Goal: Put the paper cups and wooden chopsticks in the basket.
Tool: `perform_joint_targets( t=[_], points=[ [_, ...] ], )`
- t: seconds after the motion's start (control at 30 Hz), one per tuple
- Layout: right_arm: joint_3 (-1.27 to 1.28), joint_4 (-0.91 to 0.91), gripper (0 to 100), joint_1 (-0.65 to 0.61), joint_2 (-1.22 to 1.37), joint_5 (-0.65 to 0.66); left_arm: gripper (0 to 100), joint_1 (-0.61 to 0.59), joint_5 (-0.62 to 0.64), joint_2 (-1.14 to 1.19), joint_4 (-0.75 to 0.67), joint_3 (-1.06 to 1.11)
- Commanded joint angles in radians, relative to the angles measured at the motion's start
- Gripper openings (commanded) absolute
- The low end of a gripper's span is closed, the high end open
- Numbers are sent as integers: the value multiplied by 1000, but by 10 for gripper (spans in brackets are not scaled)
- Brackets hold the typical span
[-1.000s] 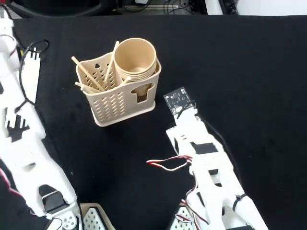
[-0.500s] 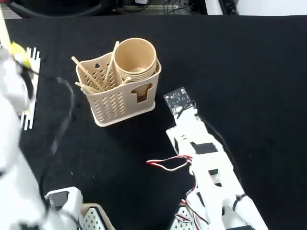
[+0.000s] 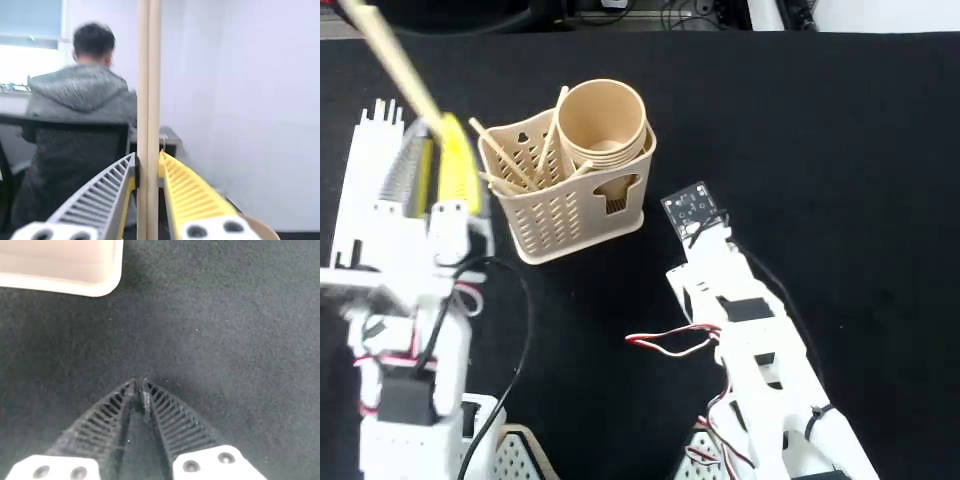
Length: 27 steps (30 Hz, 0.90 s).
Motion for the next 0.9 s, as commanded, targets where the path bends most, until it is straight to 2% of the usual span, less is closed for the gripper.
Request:
perform_joint_targets(
  t=[0.0, 0.2, 0.57, 0.77, 0.87],
  points=[
    [-7, -21, 13, -12, -30, 8, 29, 51, 31, 12, -66, 31],
    [-7, -21, 13, -12, -30, 8, 29, 50, 138, 135, -71, -51],
    [-8, -21, 13, -12, -30, 8, 28, 48, 130, 361, -157, -228],
    [-8, -21, 13, -12, -30, 8, 28, 47, 130, 361, -158, -254],
    [-8, -21, 13, -12, -30, 8, 28, 4, 133, 368, -164, -257]
  ],
)
